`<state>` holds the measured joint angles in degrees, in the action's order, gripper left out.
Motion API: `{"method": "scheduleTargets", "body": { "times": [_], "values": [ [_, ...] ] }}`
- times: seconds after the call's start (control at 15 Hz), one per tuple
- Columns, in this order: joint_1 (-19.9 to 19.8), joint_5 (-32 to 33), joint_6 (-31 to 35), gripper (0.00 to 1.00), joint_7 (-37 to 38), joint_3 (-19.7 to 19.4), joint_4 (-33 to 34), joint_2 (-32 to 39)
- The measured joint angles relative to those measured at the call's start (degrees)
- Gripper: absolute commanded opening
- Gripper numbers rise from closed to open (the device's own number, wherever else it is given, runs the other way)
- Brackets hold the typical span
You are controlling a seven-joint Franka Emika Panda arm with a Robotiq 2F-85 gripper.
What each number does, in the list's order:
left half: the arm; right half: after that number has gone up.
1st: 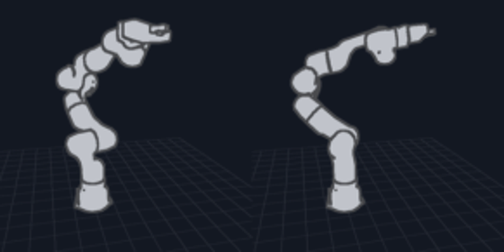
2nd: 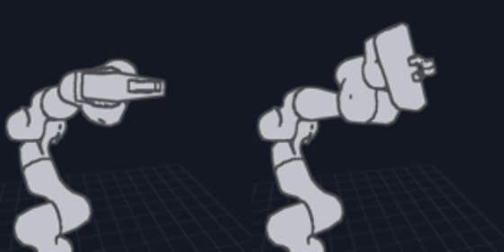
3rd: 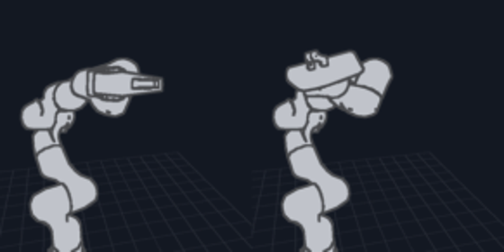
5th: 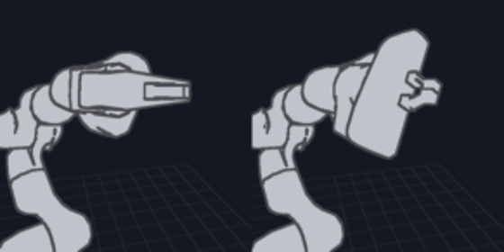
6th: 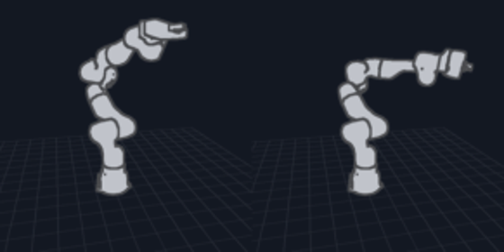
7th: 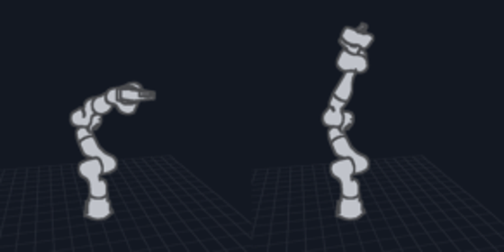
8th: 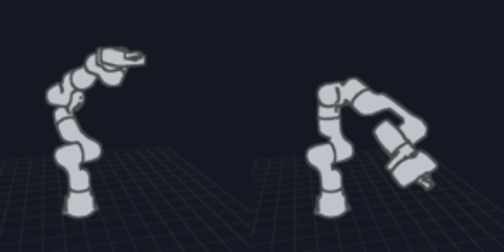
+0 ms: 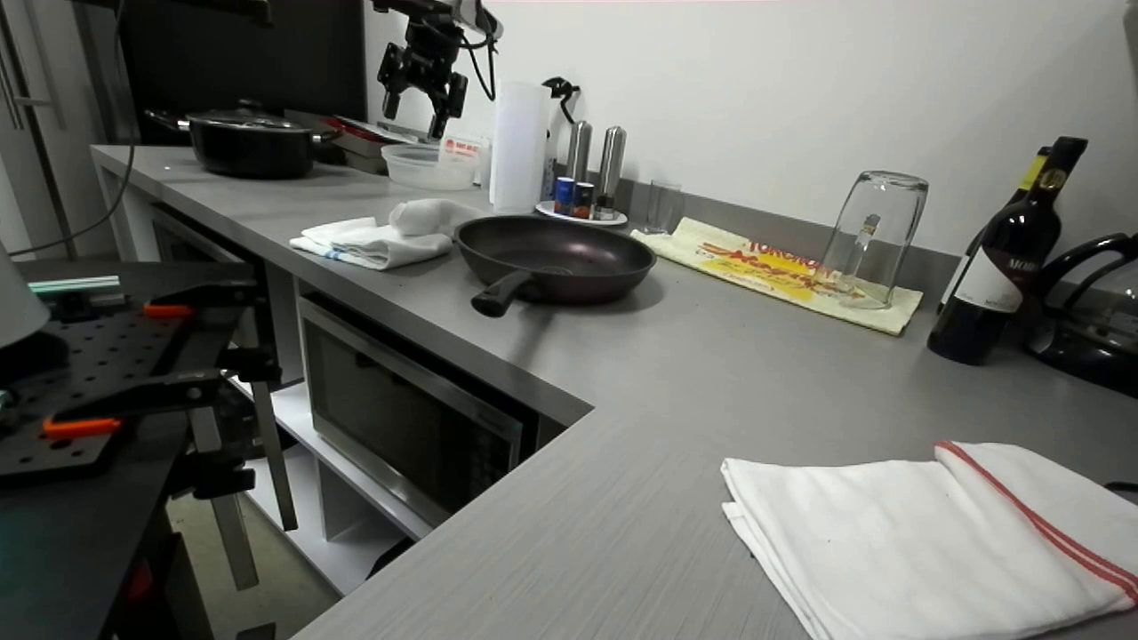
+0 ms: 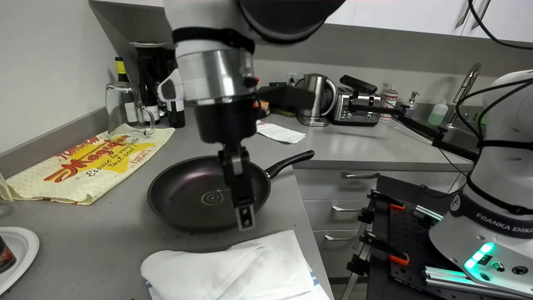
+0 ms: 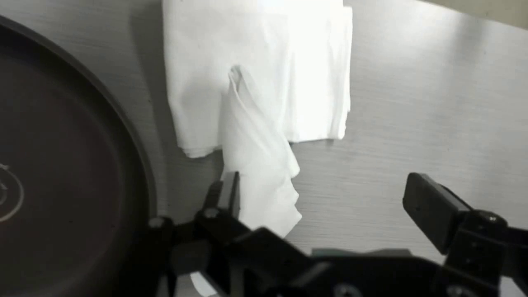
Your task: Pick up the cloth and wipe the pan
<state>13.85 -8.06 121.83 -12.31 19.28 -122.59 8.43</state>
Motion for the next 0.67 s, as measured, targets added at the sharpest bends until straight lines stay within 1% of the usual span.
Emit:
{"method": "scheduleTargets", "body": {
  "times": [0.2, 0.67],
  "values": [
    [-1.59, -0.08, -2.61, 1.0, -3.82, -1.74, -4.96, -9.86],
    [-0.96, 0.19, -4.82, 1.0, -5.9, -7.26, -16.25, -32.44]
  ]
}}
